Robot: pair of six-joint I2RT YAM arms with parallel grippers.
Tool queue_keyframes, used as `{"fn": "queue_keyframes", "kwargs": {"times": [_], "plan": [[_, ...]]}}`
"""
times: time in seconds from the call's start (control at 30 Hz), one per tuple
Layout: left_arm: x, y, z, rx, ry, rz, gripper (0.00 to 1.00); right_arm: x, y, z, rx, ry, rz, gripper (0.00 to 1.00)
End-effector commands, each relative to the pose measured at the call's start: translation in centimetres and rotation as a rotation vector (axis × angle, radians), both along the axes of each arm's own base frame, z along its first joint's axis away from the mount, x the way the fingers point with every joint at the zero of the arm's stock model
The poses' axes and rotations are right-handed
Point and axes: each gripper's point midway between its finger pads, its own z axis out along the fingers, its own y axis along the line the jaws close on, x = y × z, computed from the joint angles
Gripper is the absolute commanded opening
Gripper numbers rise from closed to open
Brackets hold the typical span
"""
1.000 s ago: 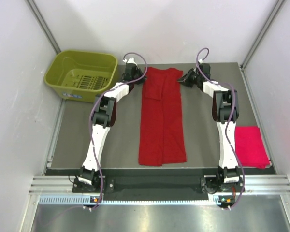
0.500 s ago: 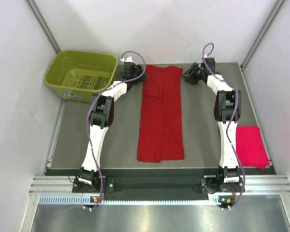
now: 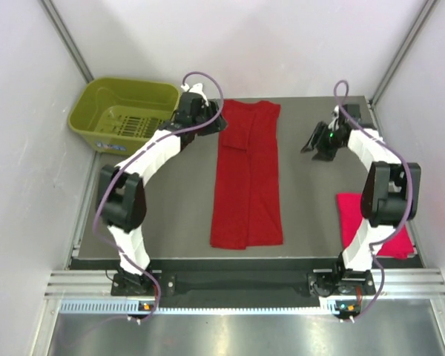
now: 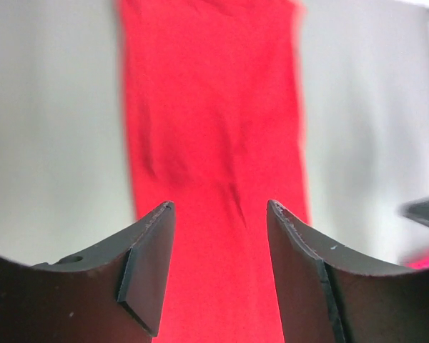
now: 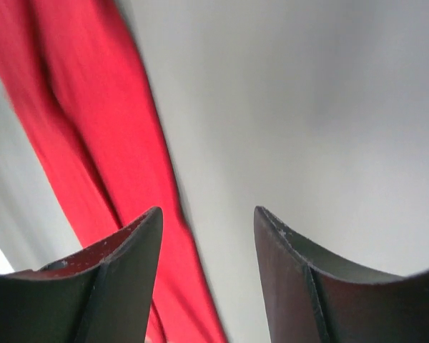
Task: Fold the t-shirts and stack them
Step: Fold the tshirt
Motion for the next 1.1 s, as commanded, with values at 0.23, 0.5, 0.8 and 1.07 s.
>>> {"fn": "queue_keyframes", "kwargs": {"times": [0.23,0.5,0.8,1.07], "plan": [[-21.4,1.4,-4.9,-0.006,0.324,-0.111,0.61,-19.2,7.9,-3.2,0.105,0.088,0.306,0.54],[-29.6,3.0,-10.7,-0.124,0.592,-0.069,0.61,-27.0,11.2,-7.3,0.189,0.179,0.383,0.54],[-33.1,3.3,-13.8,-0.138,0.751,-0.079,0.55,-29.0,11.5,-8.8,0.212,0.214,0.379,0.49],[-35.1,3.6,-14.8,-0.111,0.812,-0.107,0.46,-29.7,11.4,-9.2,0.214,0.216,0.376,0.45]]}}
